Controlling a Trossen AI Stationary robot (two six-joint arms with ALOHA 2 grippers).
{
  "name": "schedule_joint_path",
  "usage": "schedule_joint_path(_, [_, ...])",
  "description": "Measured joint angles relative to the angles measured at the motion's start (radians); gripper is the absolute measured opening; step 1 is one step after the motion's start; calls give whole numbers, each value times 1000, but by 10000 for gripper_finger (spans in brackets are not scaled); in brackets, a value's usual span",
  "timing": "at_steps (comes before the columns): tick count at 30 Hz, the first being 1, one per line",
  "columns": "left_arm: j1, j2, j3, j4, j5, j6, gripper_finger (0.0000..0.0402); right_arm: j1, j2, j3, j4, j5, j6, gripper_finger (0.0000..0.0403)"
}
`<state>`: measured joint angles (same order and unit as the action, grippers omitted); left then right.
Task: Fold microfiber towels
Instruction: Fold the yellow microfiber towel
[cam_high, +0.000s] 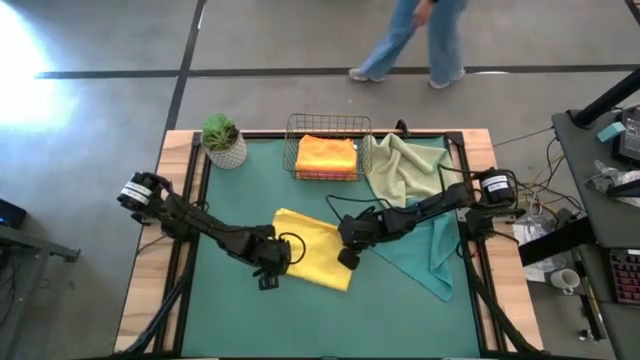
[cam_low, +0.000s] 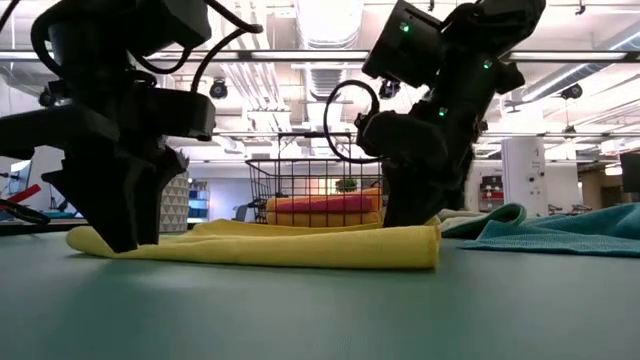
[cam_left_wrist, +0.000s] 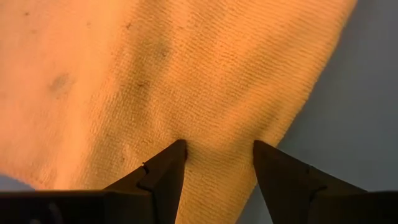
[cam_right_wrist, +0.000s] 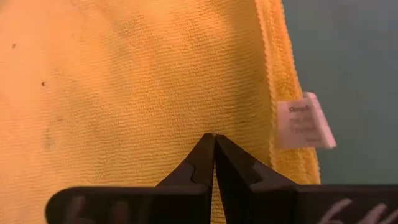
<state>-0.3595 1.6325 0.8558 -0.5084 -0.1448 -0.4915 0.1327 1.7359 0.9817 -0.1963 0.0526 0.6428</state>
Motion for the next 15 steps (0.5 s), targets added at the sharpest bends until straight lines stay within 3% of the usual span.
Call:
schedule_joint_path(10, [109, 1, -2, -6, -100, 141, 176, 100, 41, 59, -3, -28, 195, 8])
schedule_joint_path(15, [175, 1, 5, -15, -99, 224, 176, 126, 104, 153, -4, -66, 183, 8])
